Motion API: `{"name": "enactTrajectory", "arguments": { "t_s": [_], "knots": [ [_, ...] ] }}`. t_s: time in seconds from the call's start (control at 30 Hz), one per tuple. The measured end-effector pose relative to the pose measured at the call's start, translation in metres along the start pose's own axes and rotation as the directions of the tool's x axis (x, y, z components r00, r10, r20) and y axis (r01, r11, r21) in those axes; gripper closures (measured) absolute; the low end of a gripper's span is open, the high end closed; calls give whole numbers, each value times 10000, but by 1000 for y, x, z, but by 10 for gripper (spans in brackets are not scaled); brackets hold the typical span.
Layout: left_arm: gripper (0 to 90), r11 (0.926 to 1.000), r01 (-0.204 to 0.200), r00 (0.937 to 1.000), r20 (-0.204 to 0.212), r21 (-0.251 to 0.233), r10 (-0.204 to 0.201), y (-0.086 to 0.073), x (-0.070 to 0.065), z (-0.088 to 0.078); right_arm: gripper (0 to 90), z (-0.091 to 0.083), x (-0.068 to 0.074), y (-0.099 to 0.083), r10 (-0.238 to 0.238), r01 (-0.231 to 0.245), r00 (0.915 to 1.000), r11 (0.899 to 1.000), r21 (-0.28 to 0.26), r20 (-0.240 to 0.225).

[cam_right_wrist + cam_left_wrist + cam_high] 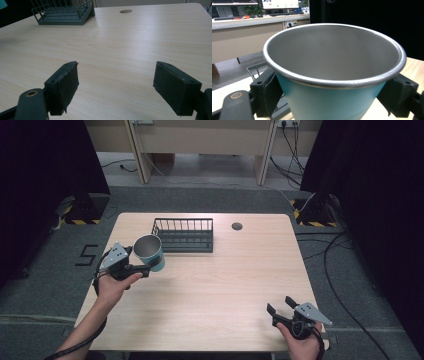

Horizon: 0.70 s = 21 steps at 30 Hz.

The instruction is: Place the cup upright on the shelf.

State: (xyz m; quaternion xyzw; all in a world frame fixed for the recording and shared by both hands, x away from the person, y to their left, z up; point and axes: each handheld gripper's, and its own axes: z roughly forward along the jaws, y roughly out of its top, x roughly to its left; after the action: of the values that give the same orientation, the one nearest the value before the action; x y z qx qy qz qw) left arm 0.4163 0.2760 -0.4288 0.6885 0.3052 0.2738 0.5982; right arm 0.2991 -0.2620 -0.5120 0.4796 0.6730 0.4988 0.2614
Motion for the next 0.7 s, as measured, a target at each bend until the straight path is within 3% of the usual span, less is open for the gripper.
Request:
{"name": "enactTrajectory", "arguments": {
  "t_s": [0.7],
  "knots": [
    [153, 9998, -168, 9999, 34, -70, 168, 12, -1, 22, 209, 0, 1, 0, 80, -80, 10000, 10000, 46, -12]
  ]
}}
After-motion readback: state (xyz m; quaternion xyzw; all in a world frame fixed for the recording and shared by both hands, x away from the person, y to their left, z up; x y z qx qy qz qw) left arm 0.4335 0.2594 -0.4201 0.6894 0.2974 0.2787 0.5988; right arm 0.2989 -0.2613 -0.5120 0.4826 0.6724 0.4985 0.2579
